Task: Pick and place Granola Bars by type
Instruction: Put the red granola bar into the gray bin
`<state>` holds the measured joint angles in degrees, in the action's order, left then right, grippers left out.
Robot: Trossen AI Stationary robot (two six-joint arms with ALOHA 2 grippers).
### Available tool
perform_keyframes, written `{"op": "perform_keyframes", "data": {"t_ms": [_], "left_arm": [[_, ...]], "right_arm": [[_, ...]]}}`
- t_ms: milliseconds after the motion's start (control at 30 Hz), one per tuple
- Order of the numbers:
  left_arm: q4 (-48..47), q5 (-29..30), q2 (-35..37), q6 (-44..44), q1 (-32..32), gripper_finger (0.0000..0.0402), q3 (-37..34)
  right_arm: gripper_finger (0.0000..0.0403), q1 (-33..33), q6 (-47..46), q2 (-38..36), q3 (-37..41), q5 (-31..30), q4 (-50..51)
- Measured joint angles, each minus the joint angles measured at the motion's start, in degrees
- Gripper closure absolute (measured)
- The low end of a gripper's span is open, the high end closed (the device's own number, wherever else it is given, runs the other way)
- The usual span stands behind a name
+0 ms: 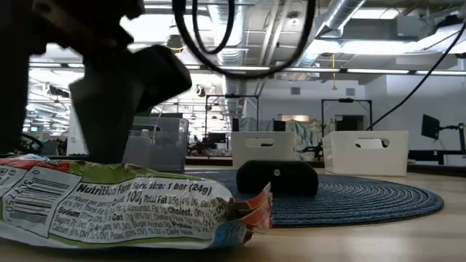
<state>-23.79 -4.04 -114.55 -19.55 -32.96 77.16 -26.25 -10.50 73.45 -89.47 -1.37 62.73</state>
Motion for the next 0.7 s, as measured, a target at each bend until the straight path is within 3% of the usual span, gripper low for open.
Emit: {"op": "perform_keyframes", "data": {"t_ms": [333,700], "left_arm": [[0.23,1.72,-2.85,0.70,0.49,0.0225,1.49],[-0.51,-0.51,-2.83,-0.33,0.50,0.0371,1.87]], "right_arm": [[0.0281,0.14,0.00,0.00,-0.01,0.03,0.07],[0.0281,0.14,0.51,0.00,0.00,0.02,0.19]]}}
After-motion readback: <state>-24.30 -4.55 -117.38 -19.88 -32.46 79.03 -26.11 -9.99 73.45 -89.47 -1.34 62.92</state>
